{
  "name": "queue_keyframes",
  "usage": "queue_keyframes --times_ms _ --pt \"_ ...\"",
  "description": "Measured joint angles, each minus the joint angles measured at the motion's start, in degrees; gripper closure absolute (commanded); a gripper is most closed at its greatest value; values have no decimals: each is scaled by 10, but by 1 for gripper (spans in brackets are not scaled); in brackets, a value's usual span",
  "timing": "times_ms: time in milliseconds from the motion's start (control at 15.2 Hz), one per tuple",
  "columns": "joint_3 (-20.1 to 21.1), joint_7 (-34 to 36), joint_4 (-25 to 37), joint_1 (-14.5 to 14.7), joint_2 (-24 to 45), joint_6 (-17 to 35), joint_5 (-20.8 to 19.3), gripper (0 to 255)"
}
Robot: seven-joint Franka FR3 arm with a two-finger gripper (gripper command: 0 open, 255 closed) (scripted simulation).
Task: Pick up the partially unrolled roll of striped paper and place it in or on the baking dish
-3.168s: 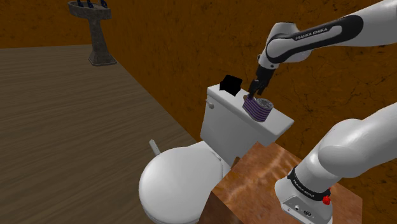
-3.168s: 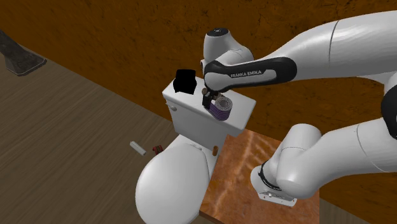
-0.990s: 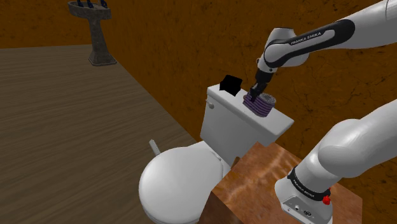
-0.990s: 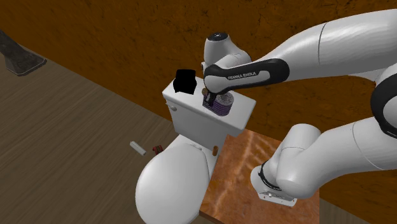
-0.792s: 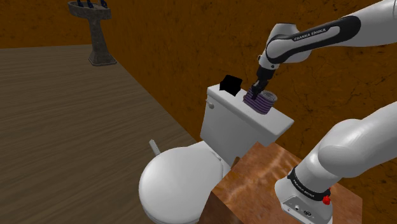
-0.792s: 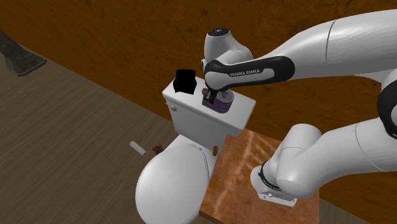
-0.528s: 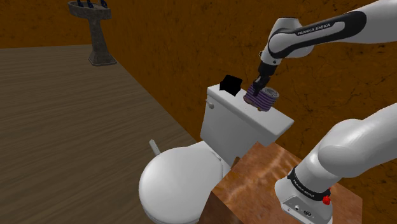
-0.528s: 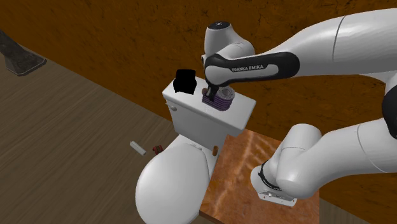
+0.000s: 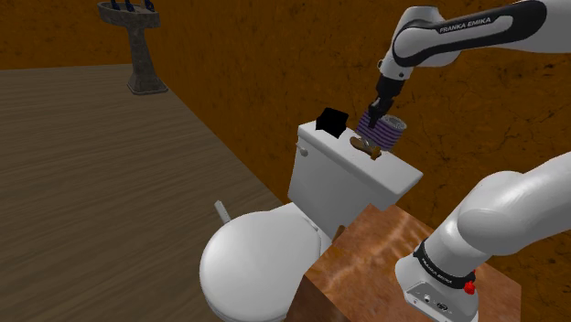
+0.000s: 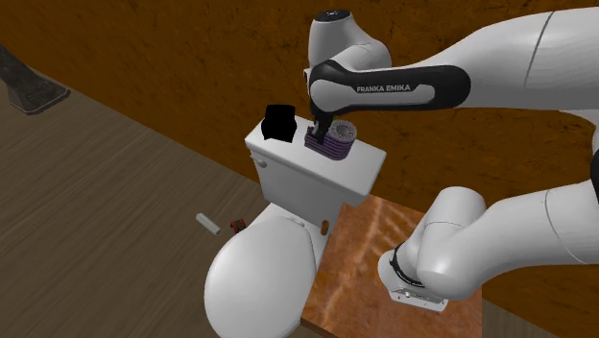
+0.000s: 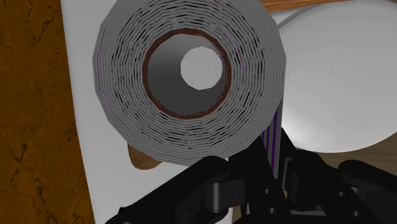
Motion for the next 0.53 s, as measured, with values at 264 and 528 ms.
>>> queue_keyframes --times_ms 264,528 --pt "5 2 27 1 -8 -35 2 255" --pt "7 1 52 1 -15 -67 2 255"
